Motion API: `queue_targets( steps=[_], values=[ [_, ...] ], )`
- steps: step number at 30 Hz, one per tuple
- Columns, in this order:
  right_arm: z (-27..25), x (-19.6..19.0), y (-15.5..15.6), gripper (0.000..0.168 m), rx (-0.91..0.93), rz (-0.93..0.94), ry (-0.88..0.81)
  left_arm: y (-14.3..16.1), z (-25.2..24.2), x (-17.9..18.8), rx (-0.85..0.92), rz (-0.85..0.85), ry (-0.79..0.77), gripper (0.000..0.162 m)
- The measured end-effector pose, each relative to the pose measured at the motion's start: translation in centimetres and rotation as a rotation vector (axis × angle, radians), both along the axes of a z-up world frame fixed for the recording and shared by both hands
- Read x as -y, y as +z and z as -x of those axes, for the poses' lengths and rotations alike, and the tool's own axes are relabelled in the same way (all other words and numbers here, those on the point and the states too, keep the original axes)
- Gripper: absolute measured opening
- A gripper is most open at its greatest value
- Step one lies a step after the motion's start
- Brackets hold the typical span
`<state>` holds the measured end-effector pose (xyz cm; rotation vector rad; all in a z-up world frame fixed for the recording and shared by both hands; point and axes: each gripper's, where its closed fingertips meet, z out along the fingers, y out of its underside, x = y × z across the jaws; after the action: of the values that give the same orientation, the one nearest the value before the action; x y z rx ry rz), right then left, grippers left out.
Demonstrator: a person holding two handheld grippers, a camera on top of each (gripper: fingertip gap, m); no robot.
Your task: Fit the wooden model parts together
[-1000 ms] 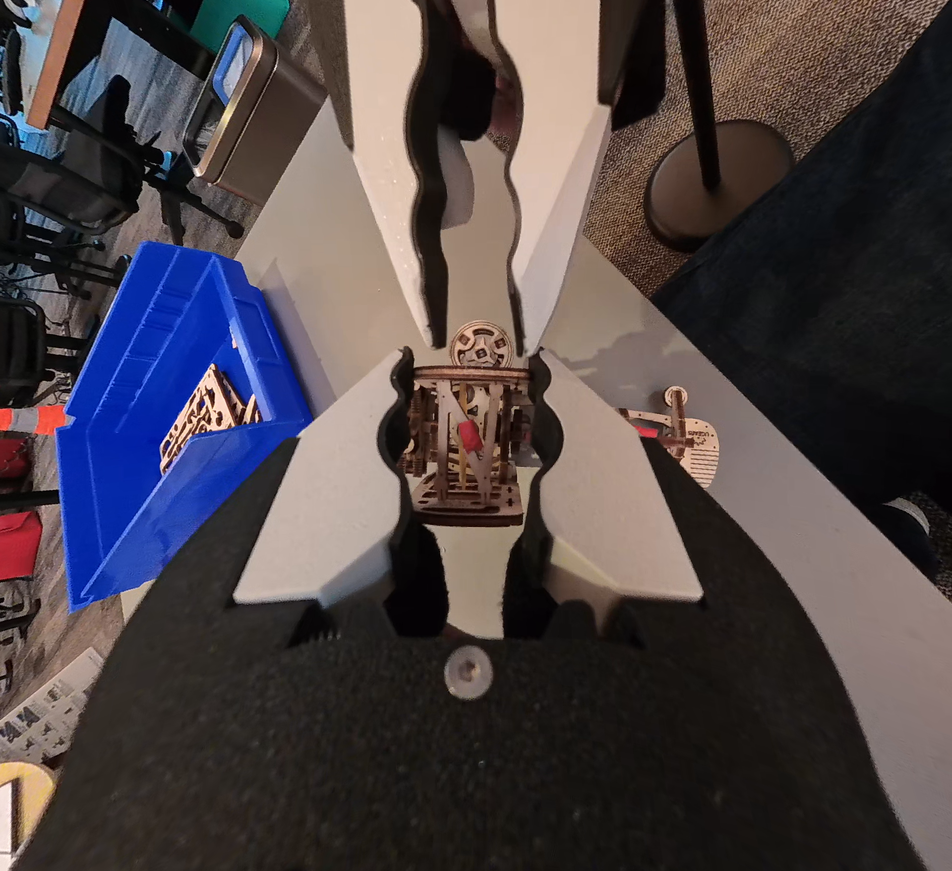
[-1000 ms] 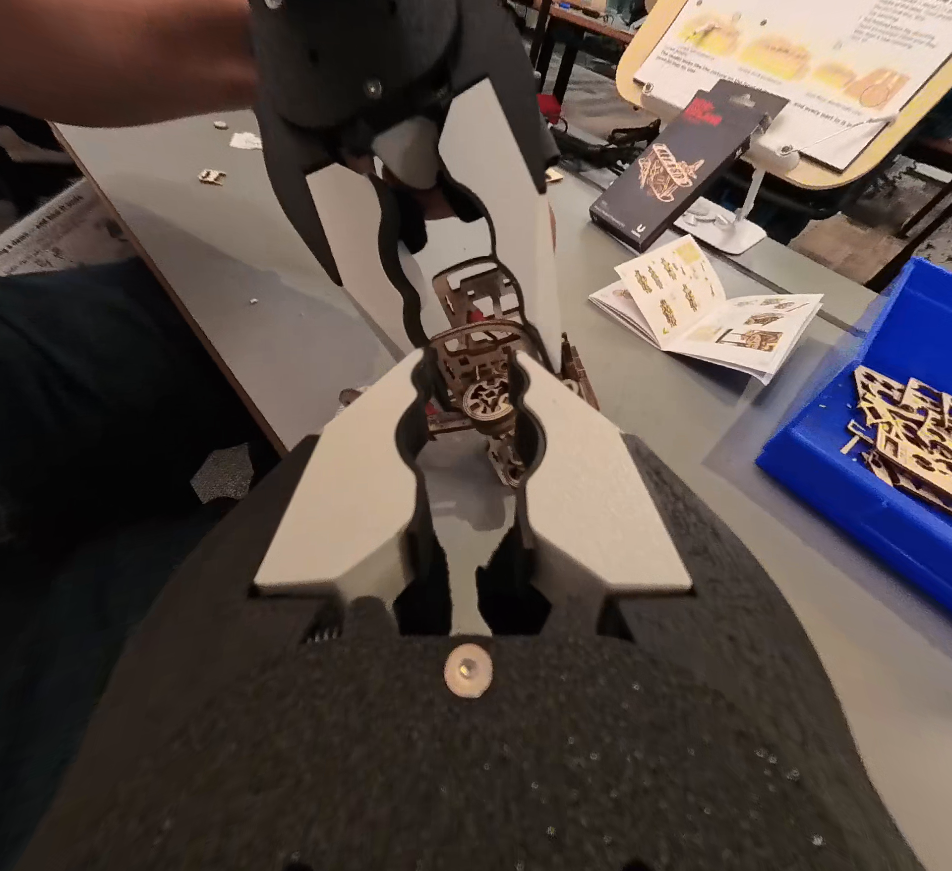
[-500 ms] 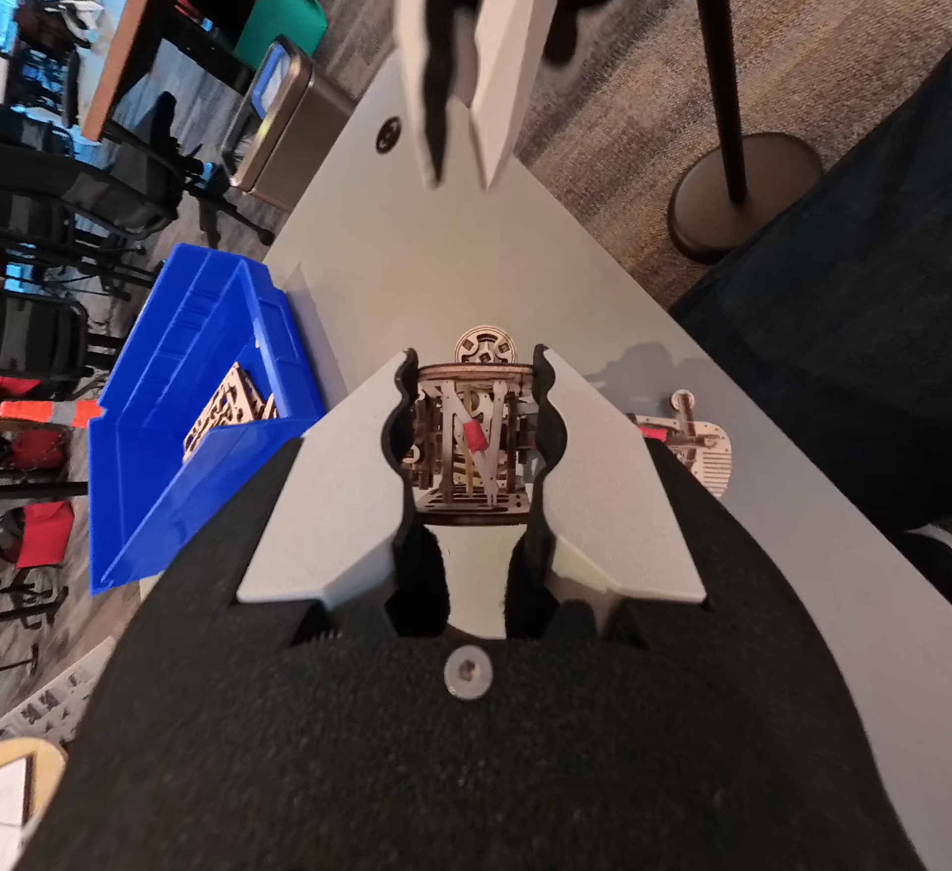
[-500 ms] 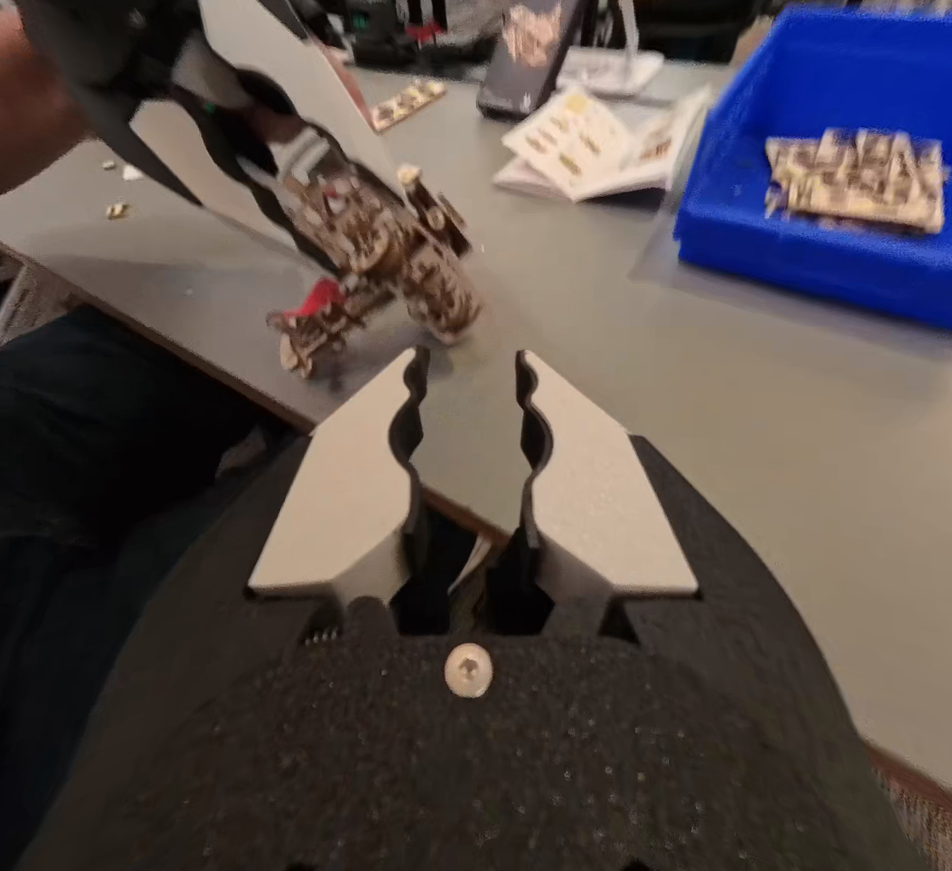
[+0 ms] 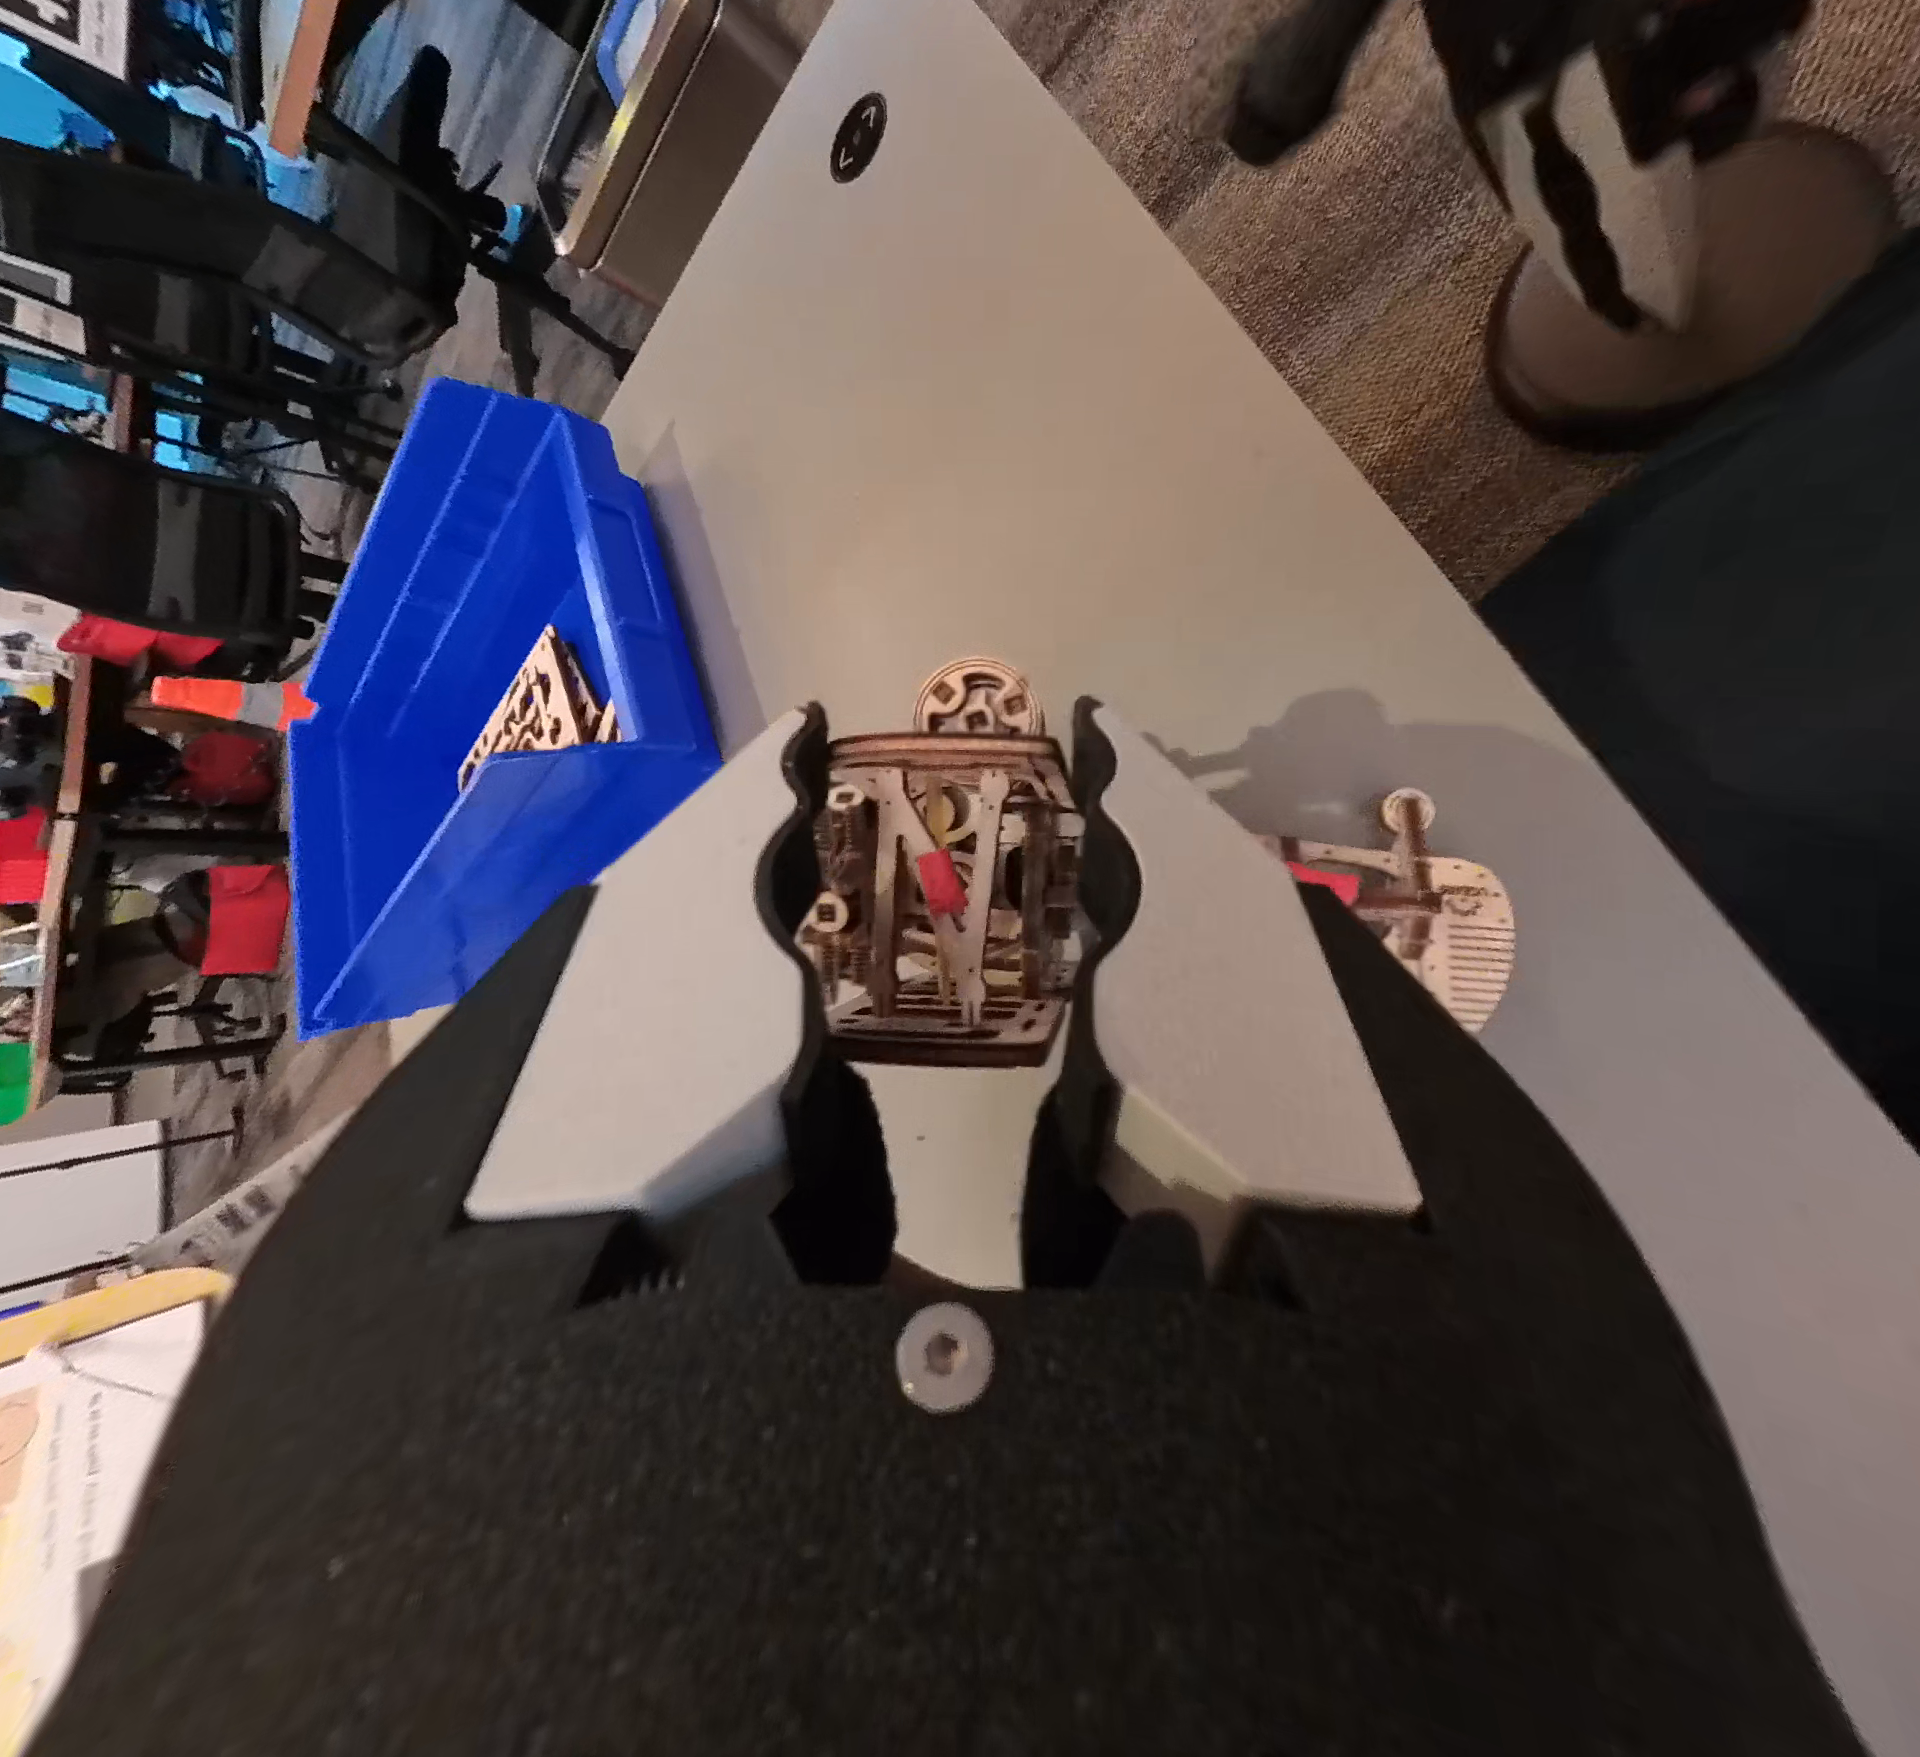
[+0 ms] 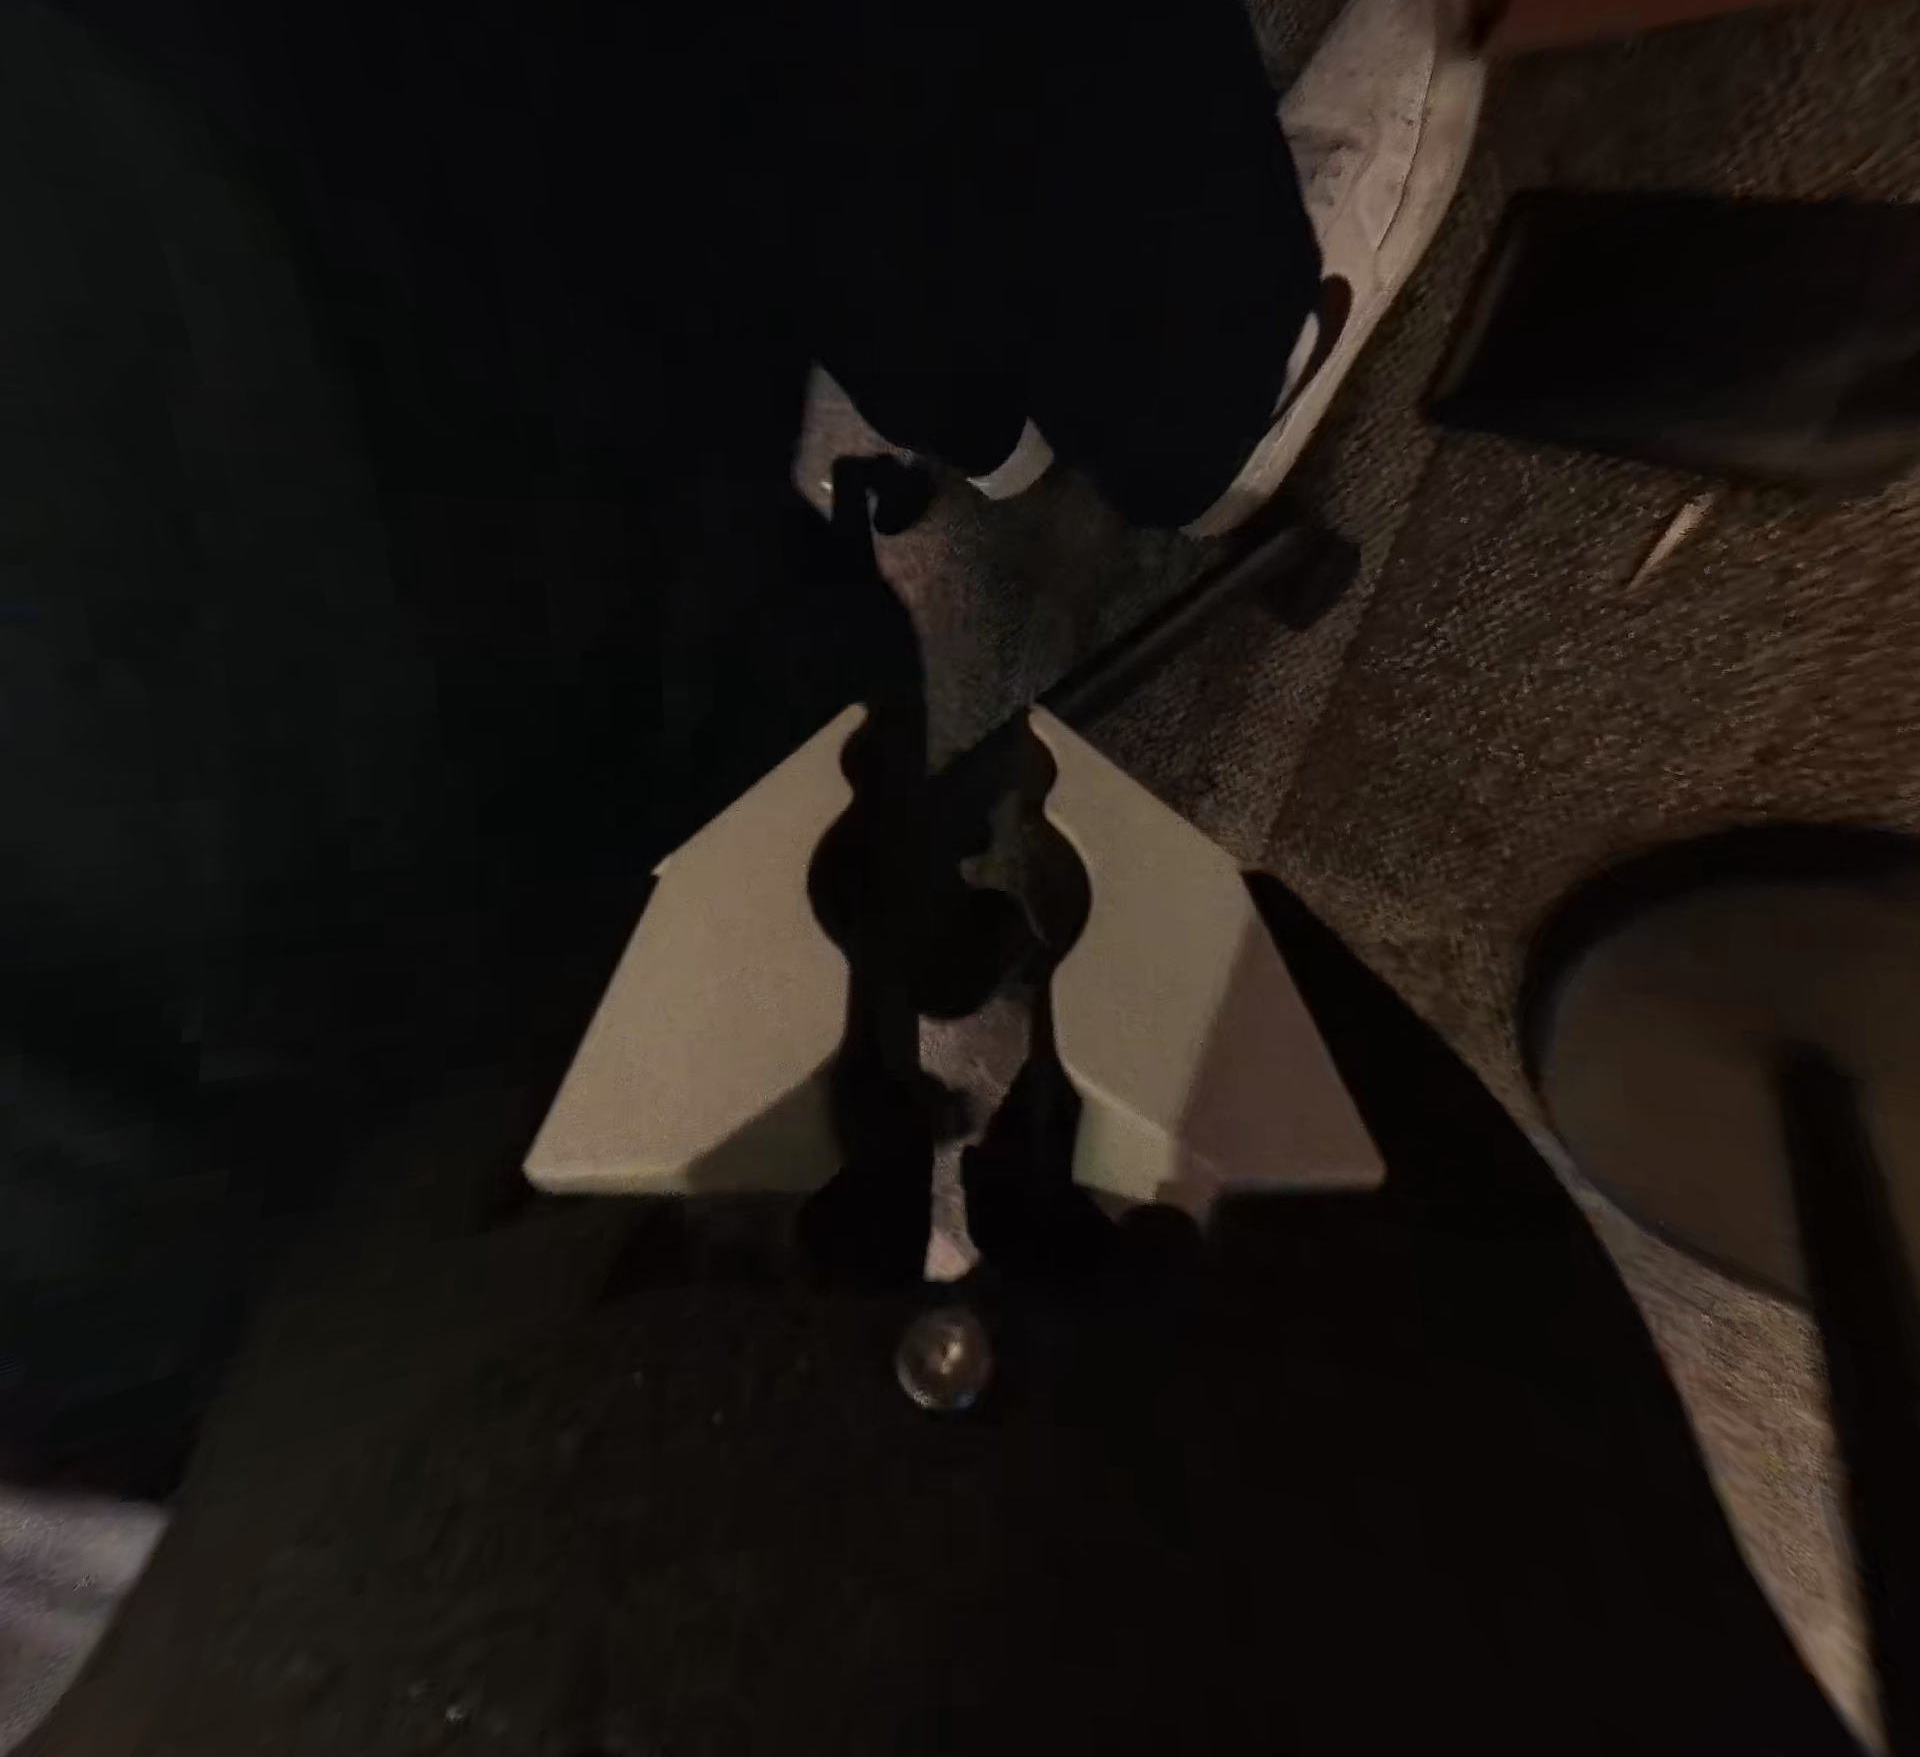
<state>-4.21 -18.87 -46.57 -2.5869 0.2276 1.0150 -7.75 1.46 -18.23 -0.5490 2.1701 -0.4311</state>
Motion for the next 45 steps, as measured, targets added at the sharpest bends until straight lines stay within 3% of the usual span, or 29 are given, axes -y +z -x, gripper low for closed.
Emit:
queue_targets(
  steps=[1,5,7,12,15,20,24,26,30,32,35,39,40,42,43,45],
  values=[
    [0.3,0.2,-2.3,0.026,-0.024,0.006,-0.049,-0.1,0.1,0.1,-0.006,0.015,0.008,0.049],
    [-0.3,0.0,-14.7,0.033,0.04,-0.03,-0.175,0.4,0.2,0.8,-0.012,0.08,0.054,0.065],
    [-3.0,-1.9,-21.4,0.031,0.147,-0.052,-0.275,1.1,0.7,1.1,-0.007,0.07,0.063,0.065],
    [-6.6,-3.7,-37.8,0.025,0.367,0.013,-0.309,4.3,2.5,1.8,0.082,0.119,0.141,0.063],
    [-6.7,-4.2,-42.3,0.022,0.473,-0.015,-0.299,5.9,4.3,2.0,0.132,0.232,0.255,0.057],
    [-7.8,-3.6,-45.3,0.029,0.711,-0.008,-0.269,5.8,7.1,-0.1,0.177,0.279,0.523,0.053],
    [-8.1,-3.9,-45.3,0.026,0.744,-0.069,-0.357,4.6,7.6,-0.1,0.208,0.384,0.649,0.05],
    [-8.0,-3.6,-45.2,0.016,0.719,-0.053,-0.406,4.1,7.3,0.4,0.217,0.421,0.658,0.049],
    [-7.4,-3.6,-44.9,0.004,0.693,-0.044,-0.37,3.6,6.5,0.8,0.214,0.419,0.662,0.047],
    [-6.9,-3.8,-43.3,0.001,0.676,-0.073,-0.368,3.6,6.4,1.0,0.209,0.393,0.663,0.046],
    [-5.3,-4.1,-37.8,0.002,0.628,-0.156,-0.393,3.8,6.7,1.4,0.207,0.347,0.669,0.044],
    [-2.9,-4.4,-25.2,0.001,0.549,-0.384,-0.498,3.2,7.5,2.5,0.17,0.343,0.662,0.035],
    [-2.4,-6.0,-22.1,0.001,0.534,-0.508,-0.447,3.1,7.7,2.7,0.164,0.35,0.661,0.034],
    [-3.9,-8.5,-16.6,0.001,0.458,-0.543,-0.488,2.9,7.8,3.0,0.163,0.376,0.656,0.03],
    [-5.2,-9.8,-14.5,0.002,0.458,-0.567,-0.533,2.6,7.6,3.2,0.154,0.394,0.656,0.03],
    [-5.5,-11.6,-14.4,0.002,0.445,-0.56,-0.515,2.5,7.0,3.7,0.164,0.406,0.637,0.03]
  ],
)
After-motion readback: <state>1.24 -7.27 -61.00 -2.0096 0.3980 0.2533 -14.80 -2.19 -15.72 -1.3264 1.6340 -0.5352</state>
